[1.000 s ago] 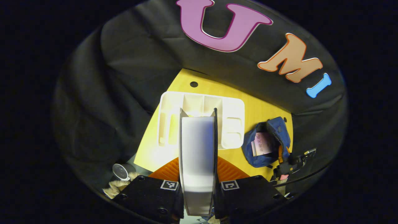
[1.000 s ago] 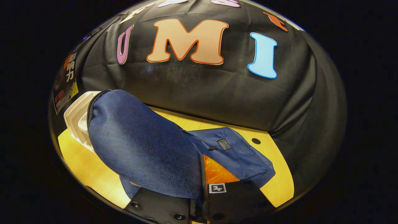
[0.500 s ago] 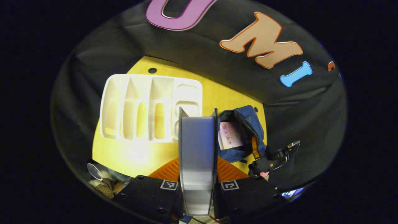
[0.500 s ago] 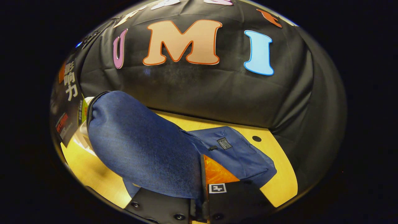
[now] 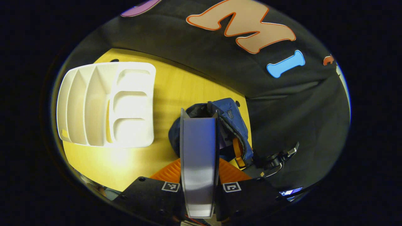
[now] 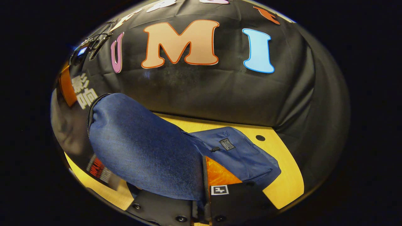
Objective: Open the schoolbag, grab two books from the bookshelf and put them into the schoolbag.
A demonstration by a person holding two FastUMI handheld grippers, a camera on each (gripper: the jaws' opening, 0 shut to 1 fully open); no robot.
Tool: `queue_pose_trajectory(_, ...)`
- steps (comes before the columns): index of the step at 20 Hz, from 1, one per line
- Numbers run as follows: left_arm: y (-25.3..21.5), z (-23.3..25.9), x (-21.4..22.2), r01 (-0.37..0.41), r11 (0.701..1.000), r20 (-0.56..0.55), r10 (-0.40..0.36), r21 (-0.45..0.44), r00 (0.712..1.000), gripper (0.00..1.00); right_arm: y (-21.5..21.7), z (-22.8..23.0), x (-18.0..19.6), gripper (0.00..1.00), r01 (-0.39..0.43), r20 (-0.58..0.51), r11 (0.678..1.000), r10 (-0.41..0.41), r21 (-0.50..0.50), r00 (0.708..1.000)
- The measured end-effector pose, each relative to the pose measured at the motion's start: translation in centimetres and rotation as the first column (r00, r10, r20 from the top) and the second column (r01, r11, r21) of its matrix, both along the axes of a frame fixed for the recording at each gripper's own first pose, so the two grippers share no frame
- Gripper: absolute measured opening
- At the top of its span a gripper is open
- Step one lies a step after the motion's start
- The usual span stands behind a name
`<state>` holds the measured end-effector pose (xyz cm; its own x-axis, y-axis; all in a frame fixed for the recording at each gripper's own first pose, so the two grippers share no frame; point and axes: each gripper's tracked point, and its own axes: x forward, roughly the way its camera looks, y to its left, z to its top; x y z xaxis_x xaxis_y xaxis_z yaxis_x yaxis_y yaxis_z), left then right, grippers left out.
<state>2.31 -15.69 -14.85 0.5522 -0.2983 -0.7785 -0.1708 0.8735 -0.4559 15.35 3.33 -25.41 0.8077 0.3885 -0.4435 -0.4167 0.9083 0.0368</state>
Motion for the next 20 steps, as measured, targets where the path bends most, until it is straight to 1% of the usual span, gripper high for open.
queue_pose_trajectory(3,-1.3,-2.9,2.2,0.004,1.000,0.038,-0.004,0.009,0.999,0.35,0.1,0.0,0.1,0.09,0.001,0.002,1.000,-0.001,0.000,1.000)
queue_pose_trajectory(5,-3.0,-3.6,3.5,-0.008,0.998,0.060,0.012,-0.064,0.998,0.35,0.2,0.0,0.1,0.10,0.000,0.003,1.000,0.000,-0.003,1.000)
queue_pose_trajectory(6,-3.5,-4.5,4.0,-0.008,0.997,0.073,0.015,-0.083,0.997,0.35,0.2,0.1,0.1,0.09,-0.002,0.002,1.000,0.002,-0.001,1.000)
queue_pose_trajectory(10,-5.0,-5.9,6.6,-0.003,0.992,0.168,0.025,-0.128,0.985,0.35,0.4,0.2,0.0,0.09,-0.017,-0.004,1.000,0.017,0.014,1.000)
queue_pose_trajectory(12,-6.1,-6.8,7.1,0.011,0.988,0.188,0.019,-0.157,0.982,0.35,0.3,0.3,-0.1,0.09,-0.023,-0.004,1.000,0.023,0.019,1.000)
queue_pose_trajectory(14,-6.3,-7.7,8.0,-0.005,0.983,0.206,0.044,-0.185,0.978,0.35,0.2,0.6,-0.1,0.09,-0.021,-0.006,0.999,0.021,0.034,1.000)
queue_pose_trajectory(16,-6.3,-8.5,9.3,-0.043,0.974,0.228,0.094,-0.221,0.969,0.34,0.1,0.7,-0.2,0.09,-0.022,-0.010,0.999,0.023,0.042,1.000)
queue_pose_trajectory(19,-6.7,-9.9,10.4,-0.082,0.956,0.224,0.148,-0.280,0.963,0.34,0.6,0.6,-0.5,0.09,-0.039,-0.007,0.999,0.040,0.031,0.999)
queue_pose_trajectory(20,-6.9,-10.4,10.9,-0.087,0.952,0.225,0.158,-0.295,0.961,0.36,0.7,0.5,-0.5,0.10,-0.044,-0.008,0.999,0.044,0.029,0.999)
